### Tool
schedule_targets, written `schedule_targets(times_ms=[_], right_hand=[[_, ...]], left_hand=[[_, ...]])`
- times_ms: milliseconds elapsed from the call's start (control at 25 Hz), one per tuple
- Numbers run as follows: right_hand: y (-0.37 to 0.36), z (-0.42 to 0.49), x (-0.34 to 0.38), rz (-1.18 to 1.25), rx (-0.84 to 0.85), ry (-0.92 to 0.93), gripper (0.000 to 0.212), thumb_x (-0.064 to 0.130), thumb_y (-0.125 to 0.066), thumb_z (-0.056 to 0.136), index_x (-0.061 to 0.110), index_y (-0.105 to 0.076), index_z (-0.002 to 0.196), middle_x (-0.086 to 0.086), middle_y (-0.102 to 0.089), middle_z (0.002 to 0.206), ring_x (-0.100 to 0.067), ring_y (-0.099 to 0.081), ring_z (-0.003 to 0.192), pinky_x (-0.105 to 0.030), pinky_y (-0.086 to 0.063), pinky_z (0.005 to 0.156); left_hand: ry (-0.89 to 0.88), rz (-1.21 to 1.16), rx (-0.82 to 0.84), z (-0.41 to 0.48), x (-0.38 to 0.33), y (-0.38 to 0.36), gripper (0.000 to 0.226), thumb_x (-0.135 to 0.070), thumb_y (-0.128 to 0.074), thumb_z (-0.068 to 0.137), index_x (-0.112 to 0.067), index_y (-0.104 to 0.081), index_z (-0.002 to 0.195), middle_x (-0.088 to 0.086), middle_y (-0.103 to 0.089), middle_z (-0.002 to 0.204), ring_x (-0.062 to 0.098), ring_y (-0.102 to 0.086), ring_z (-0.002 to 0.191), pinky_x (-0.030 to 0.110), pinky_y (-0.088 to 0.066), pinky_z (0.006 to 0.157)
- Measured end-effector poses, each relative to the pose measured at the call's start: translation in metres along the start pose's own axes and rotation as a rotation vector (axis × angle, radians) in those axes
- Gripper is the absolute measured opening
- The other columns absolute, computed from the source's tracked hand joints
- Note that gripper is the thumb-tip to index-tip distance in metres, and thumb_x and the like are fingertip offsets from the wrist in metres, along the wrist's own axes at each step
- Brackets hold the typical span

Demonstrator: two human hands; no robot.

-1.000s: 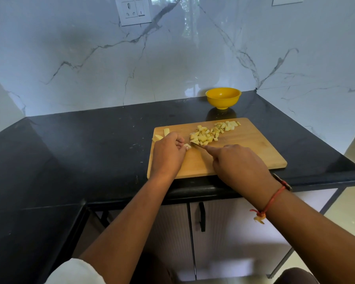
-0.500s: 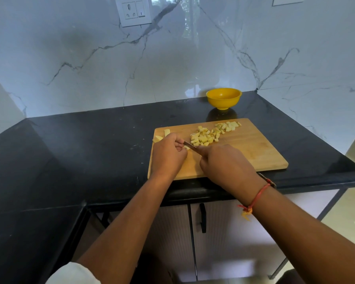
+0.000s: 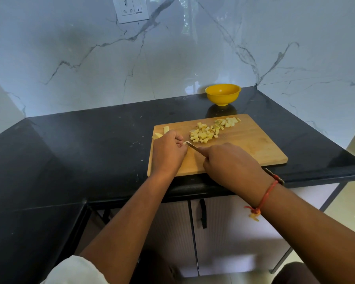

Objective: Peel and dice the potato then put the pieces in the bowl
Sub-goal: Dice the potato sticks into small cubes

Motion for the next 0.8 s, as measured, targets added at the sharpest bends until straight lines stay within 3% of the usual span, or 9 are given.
schedule_targets(times_ms=[200, 320, 440, 520, 680, 800], right_hand=[[0.016, -0.02, -0.017, -0.091, -0.096, -0.013, 0.05, 0.026, -0.04, 0.104, 0.045, -0.034, 0.15, -0.001, -0.054, 0.094, -0.021, -0.058, 0.089, -0.036, -0.055, 0.077], [0.035, -0.02, -0.022, -0.029, -0.283, -0.007, 0.046, 0.033, -0.038, 0.103, 0.045, -0.042, 0.147, 0.004, -0.053, 0.086, -0.016, -0.052, 0.079, -0.032, -0.051, 0.067], [0.034, 0.002, -0.036, 0.107, -0.346, -0.042, 0.043, 0.034, -0.044, 0.101, 0.041, -0.052, 0.142, 0.0, -0.071, 0.103, -0.019, -0.062, 0.084, -0.032, -0.053, 0.07], [0.028, 0.017, -0.046, 0.202, -0.353, -0.078, 0.043, 0.033, -0.047, 0.1, 0.039, -0.055, 0.141, -0.002, -0.073, 0.109, -0.02, -0.065, 0.089, -0.032, -0.055, 0.072], [0.023, 0.02, -0.058, 0.285, -0.442, -0.125, 0.041, 0.032, -0.048, 0.099, 0.037, -0.058, 0.139, 0.0, -0.073, 0.089, -0.013, -0.062, 0.07, -0.032, -0.056, 0.061], [0.022, 0.018, -0.061, 0.274, -0.479, -0.133, 0.041, 0.033, -0.047, 0.099, 0.038, -0.057, 0.139, 0.002, -0.068, 0.079, -0.011, -0.058, 0.062, -0.029, -0.051, 0.053]], left_hand=[[-0.009, 0.018, 0.0, 0.0, 0.001, -0.001, 0.013, -0.017, -0.07, 0.09, -0.018, -0.067, 0.103, -0.008, -0.068, 0.093, 0.003, -0.064, 0.085, 0.017, -0.054, 0.077], [-0.023, 0.022, -0.005, -0.001, -0.001, -0.001, 0.016, -0.016, -0.069, 0.091, -0.02, -0.067, 0.107, -0.009, -0.069, 0.098, 0.003, -0.063, 0.089, 0.017, -0.054, 0.079], [-0.031, -0.015, 0.009, -0.002, -0.004, -0.001, 0.02, -0.019, -0.075, 0.087, -0.02, -0.067, 0.105, -0.01, -0.068, 0.098, 0.002, -0.064, 0.088, 0.015, -0.054, 0.078], [-0.021, -0.042, 0.037, -0.001, -0.005, -0.002, 0.025, -0.022, -0.08, 0.083, -0.019, -0.067, 0.104, -0.009, -0.068, 0.097, 0.002, -0.064, 0.087, 0.014, -0.054, 0.077], [0.013, -0.021, 0.102, 0.011, -0.008, -0.011, 0.029, -0.025, -0.084, 0.078, -0.022, -0.064, 0.098, -0.012, -0.064, 0.091, 0.001, -0.061, 0.081, 0.011, -0.049, 0.07], [0.001, 0.031, 0.103, 0.02, -0.015, -0.022, 0.03, -0.027, -0.085, 0.077, -0.021, -0.064, 0.097, -0.008, -0.066, 0.091, 0.007, -0.063, 0.084, 0.02, -0.053, 0.074]])
Point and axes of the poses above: each hand's wrist, its own z-axis towards the middle knuckle, its own y-axis out of the back of the hand, x = y × z, the point moved 10 cm from there along z, towards the middle knuckle
